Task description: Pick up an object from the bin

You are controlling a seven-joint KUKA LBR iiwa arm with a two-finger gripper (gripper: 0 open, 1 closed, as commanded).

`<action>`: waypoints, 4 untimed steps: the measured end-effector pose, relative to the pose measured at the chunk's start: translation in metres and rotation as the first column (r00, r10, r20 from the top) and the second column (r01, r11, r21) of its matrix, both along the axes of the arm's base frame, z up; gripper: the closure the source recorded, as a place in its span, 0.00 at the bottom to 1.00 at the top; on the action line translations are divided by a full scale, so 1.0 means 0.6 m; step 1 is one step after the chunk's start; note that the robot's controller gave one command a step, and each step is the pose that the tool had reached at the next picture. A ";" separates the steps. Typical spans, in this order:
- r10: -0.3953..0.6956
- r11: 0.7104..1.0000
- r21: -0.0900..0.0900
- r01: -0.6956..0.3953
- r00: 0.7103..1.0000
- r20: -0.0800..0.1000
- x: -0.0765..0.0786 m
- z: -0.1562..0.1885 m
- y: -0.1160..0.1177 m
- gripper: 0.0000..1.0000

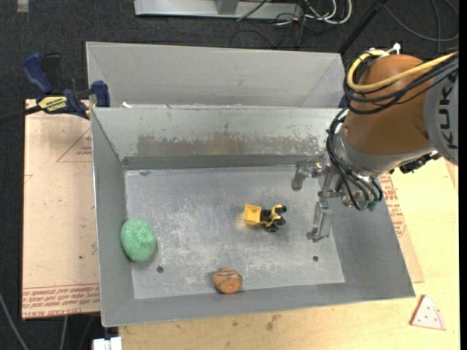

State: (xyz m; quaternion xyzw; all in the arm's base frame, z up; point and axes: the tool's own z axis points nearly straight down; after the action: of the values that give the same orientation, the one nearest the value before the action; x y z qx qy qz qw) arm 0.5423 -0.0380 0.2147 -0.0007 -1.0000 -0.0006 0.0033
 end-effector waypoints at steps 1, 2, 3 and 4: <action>0.001 1.000 -0.001 -0.001 1.000 0.008 0.002 0.007 0.000 0.00; 0.082 0.997 -0.002 -0.082 0.997 0.014 0.058 -0.084 0.023 0.00; -0.052 0.999 0.000 0.052 0.999 0.007 0.045 -0.159 0.013 1.00; -0.051 0.999 -0.001 0.051 0.999 0.007 0.045 -0.159 0.013 1.00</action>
Offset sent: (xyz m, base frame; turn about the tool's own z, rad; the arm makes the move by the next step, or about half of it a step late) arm 0.0558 0.0246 -0.0959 -0.1434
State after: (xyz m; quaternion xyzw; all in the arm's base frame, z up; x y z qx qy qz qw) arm 0.5695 -0.0300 0.1195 -0.0264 -0.9997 -0.0004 -0.0003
